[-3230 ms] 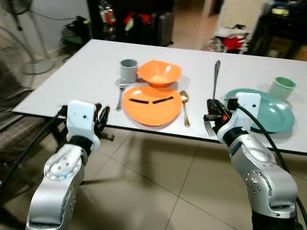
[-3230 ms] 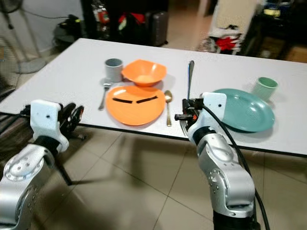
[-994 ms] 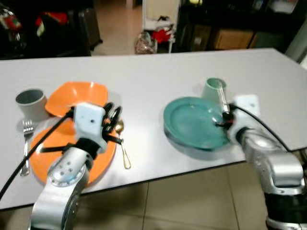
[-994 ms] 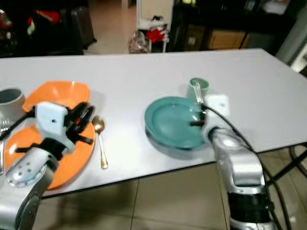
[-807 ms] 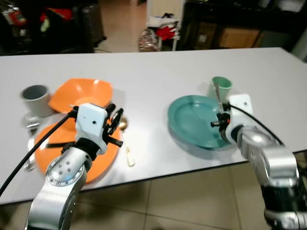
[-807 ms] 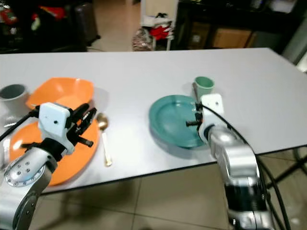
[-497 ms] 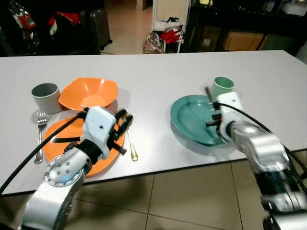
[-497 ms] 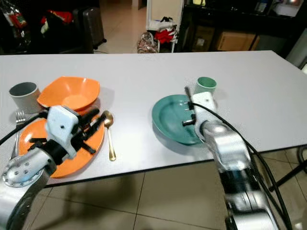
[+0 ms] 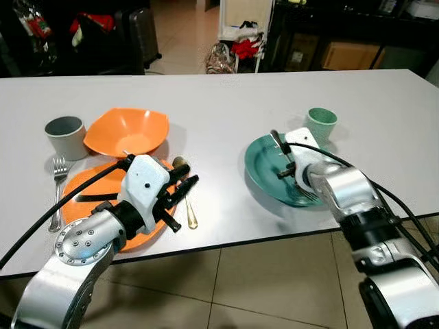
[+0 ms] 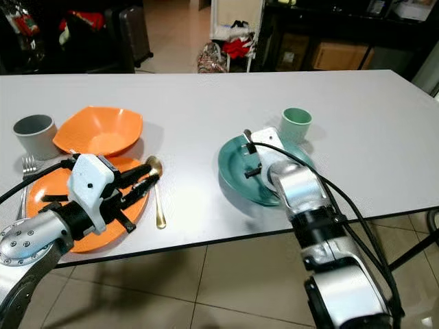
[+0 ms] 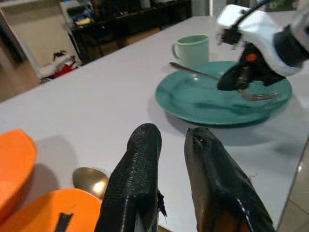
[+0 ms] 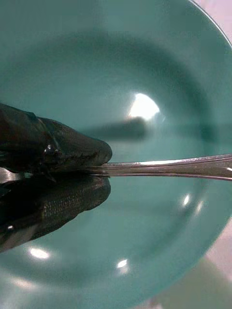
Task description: Setting the table
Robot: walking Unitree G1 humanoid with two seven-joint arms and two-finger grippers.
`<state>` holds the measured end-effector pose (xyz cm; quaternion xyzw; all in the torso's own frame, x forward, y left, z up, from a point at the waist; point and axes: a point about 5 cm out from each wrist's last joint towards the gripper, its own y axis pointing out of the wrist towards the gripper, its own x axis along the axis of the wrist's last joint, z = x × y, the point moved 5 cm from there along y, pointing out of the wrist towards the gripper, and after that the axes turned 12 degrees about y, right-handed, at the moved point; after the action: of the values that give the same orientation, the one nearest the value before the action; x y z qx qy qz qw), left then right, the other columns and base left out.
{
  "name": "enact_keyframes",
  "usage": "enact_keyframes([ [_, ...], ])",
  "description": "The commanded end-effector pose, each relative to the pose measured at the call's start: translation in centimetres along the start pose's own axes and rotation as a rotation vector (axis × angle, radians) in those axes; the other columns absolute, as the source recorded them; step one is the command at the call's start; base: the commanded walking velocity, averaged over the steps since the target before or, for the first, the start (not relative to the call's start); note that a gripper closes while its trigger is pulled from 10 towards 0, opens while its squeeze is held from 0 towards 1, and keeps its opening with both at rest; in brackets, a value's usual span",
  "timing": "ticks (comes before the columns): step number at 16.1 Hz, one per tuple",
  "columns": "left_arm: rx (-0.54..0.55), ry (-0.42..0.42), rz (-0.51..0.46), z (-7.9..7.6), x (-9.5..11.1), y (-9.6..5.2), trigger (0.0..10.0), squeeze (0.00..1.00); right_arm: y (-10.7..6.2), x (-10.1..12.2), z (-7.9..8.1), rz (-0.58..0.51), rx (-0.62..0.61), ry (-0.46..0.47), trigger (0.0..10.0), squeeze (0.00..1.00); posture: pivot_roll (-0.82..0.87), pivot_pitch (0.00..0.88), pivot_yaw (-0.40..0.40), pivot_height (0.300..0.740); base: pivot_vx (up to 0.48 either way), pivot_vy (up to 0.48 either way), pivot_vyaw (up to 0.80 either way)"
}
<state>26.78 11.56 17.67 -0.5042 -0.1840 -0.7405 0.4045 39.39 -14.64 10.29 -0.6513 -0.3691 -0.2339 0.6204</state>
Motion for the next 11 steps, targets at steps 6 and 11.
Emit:
enact_keyframes([
  [6, -0.128, 0.002, 0.009, -1.6, 0.5, 0.0, 10.0, 0.00, 0.7, -0.6, 0.3, 0.077, 0.009, 0.027, 10.0, 0.00, 0.02, 0.000, -0.051, 0.740, 0.000, 0.000, 0.00],
  [11, -0.153, -0.001, 0.013, -1.8, 0.5, 0.0, 10.0, 0.00, 1.1, -1.3, 0.5, 0.110, 0.015, 0.033, 10.0, 0.00, 0.02, 0.000, -0.046, 0.740, 0.000, 0.000, 0.00],
])
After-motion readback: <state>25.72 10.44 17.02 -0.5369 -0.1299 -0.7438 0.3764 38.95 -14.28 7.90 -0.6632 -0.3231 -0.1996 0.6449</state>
